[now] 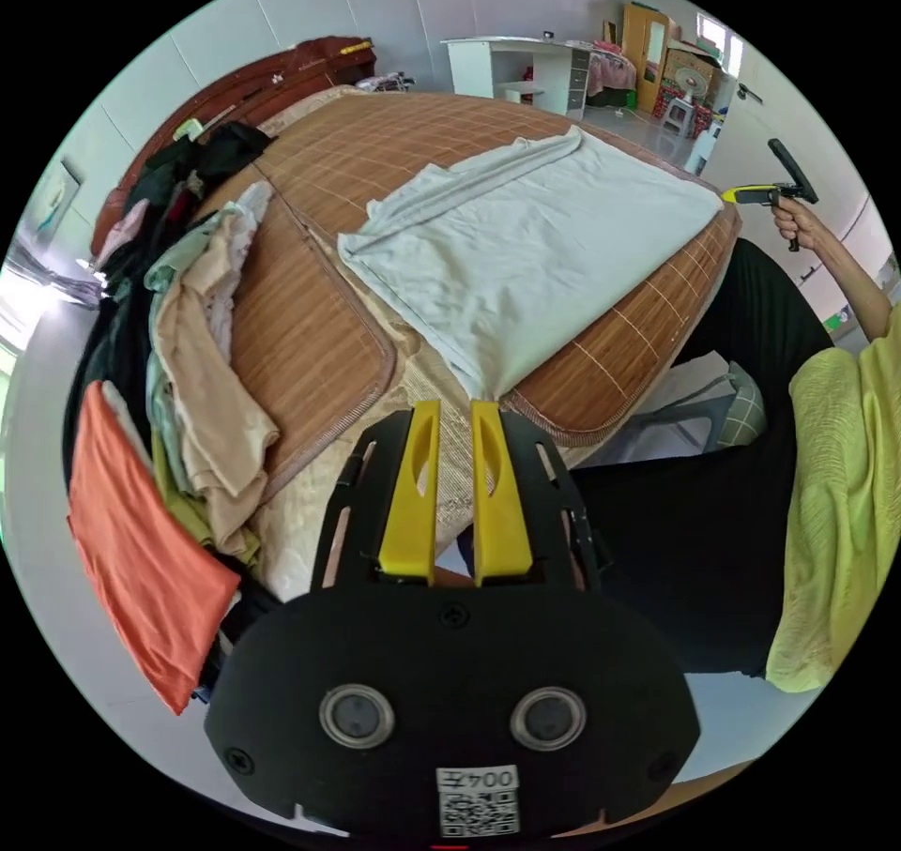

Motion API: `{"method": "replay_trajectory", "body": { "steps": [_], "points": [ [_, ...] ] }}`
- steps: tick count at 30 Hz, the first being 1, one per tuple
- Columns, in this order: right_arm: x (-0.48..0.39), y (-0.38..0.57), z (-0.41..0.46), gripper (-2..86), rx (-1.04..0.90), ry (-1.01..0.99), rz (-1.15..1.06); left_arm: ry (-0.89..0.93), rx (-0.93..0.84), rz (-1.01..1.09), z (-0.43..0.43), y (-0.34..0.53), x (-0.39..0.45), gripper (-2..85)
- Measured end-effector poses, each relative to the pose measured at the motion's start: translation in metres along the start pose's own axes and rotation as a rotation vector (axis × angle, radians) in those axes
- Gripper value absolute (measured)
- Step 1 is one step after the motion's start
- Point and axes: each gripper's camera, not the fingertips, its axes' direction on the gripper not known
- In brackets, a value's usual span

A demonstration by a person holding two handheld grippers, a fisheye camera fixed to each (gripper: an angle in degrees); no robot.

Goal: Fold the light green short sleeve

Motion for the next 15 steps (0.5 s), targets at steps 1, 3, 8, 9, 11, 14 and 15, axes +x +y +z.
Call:
{"method": "replay_trajectory", "body": {
  "steps": [1, 3, 8, 9, 11, 14, 15],
  "points": [
    [-0.018, -0.001, -0.004, 6.7, 0.024, 0.051, -0.039, -0.009, 0.015, 0.006, -0.003, -0.005, 0.007, 3.3],
    [-0.046, -0.004, -0.003, 7.3, 0.049, 0.096, -0.109, -0.028, 0.044, 0.044, -0.005, -0.022, 0.031, 2.5],
    [-0.092, -0.022, 0.025, 6.9, 0.012, 0.074, -0.22, -0.051, -0.095, 0.178, 0.05, -0.058, 0.091, 0.8],
    [-0.093, -0.026, 0.032, 6.9, -0.019, 0.045, -0.215, -0.05, -0.121, 0.188, 0.058, -0.057, 0.095, 0.8],
    [-0.095, -0.028, 0.036, 6.6, -0.051, 0.016, -0.207, -0.073, -0.097, 0.179, 0.059, -0.051, 0.106, 0.6],
    [-0.102, -0.026, 0.02, 6.4, -0.004, 0.05, -0.216, -0.072, -0.053, 0.137, 0.045, -0.047, 0.112, 0.6],
    [-0.102, -0.025, 0.014, 6.2, 0.018, 0.068, -0.208, -0.073, -0.044, 0.128, 0.043, -0.046, 0.114, 0.6]
  ]
}}
